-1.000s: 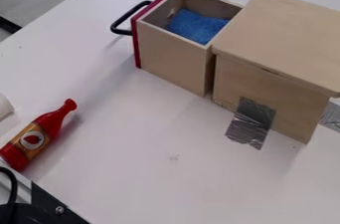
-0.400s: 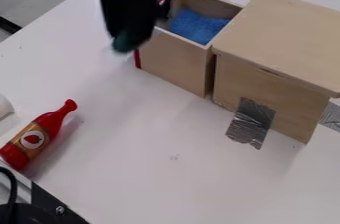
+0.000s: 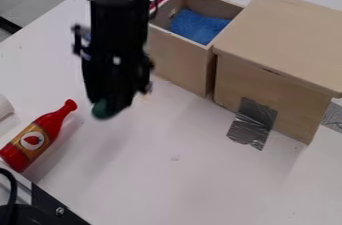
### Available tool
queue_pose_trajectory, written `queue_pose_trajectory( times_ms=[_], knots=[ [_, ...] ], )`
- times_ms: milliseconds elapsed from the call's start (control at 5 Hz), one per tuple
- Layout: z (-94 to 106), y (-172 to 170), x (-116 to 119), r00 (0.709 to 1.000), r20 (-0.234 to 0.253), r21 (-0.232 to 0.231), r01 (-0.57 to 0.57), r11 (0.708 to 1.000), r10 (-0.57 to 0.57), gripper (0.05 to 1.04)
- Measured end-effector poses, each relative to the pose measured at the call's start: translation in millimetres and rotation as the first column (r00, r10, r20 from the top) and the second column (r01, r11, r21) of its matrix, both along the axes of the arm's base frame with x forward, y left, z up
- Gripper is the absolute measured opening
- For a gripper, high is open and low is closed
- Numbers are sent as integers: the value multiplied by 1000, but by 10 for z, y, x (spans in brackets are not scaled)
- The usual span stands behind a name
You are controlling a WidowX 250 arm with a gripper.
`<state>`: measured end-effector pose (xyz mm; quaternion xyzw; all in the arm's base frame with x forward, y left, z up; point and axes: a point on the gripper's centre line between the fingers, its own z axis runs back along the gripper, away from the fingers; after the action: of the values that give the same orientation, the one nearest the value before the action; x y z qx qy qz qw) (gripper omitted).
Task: Take a cucumber out of the drawer
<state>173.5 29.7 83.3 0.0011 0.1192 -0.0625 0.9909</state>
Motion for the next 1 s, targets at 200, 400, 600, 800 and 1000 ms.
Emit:
queue_pose_trajectory(
  times_ms=[200, 400, 600, 800, 1000],
  knots=[
    [-434, -116, 80, 997, -68, -53, 18, 998, -21, 354],
    [-625, -111, 260, 995, -95, -58, 28, 998, -34, 354],
    [-713, -51, 414, 994, -113, -53, 5, 999, -11, 418],
    [-679, 11, 461, 991, -121, -22, -56, 998, 53, 735],
    [-486, 11, 492, 991, -107, -14, -82, 997, 80, 982]
  ],
)
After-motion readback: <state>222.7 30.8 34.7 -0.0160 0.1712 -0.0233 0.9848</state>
